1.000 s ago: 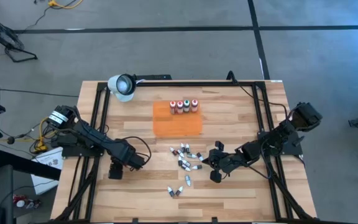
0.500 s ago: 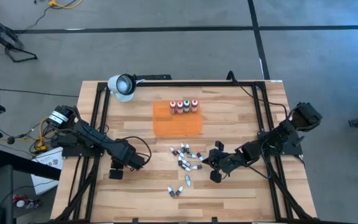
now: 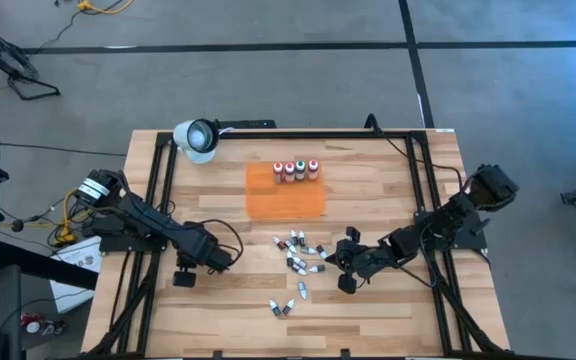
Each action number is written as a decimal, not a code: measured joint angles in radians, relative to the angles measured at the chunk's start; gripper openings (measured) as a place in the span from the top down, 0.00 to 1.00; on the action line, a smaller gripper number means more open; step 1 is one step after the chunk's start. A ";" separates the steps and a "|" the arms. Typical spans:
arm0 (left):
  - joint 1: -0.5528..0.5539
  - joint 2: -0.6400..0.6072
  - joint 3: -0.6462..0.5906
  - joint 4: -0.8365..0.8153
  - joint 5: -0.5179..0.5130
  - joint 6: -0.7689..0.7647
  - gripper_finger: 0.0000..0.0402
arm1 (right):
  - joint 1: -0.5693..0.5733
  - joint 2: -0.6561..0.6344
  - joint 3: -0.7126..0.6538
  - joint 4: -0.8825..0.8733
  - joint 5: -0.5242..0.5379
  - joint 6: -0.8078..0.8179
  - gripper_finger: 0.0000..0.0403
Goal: Pick & Place food coloring
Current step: Put the big orange food coloring bottle into the orange bin
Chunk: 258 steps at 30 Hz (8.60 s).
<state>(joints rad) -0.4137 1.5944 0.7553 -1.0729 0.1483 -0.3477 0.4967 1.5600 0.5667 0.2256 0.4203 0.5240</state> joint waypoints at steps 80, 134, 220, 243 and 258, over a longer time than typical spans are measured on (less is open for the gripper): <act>-0.185 -0.805 -0.599 1.332 -0.770 -0.005 0.52 | 0.011 0.000 0.000 -0.004 0.018 0.000 1.00; -0.185 -0.720 -0.614 1.383 -0.684 0.001 0.35 | 0.011 0.000 0.000 -0.004 0.026 0.000 1.00; 0.535 -0.403 -0.301 1.714 -0.584 0.470 0.69 | 0.011 0.000 0.000 -0.001 0.025 0.000 1.00; 0.819 -0.071 -0.289 1.861 -0.340 0.352 0.68 | 0.011 0.000 0.000 0.000 0.025 0.000 1.00; 0.846 0.030 -0.274 1.922 -0.314 0.324 0.68 | 0.011 0.000 0.000 -0.001 0.025 0.000 1.00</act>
<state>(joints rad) 0.4328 1.6241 0.4808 0.8486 -0.1656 -0.0238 0.5079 1.5600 0.5663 0.2248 0.4454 0.5236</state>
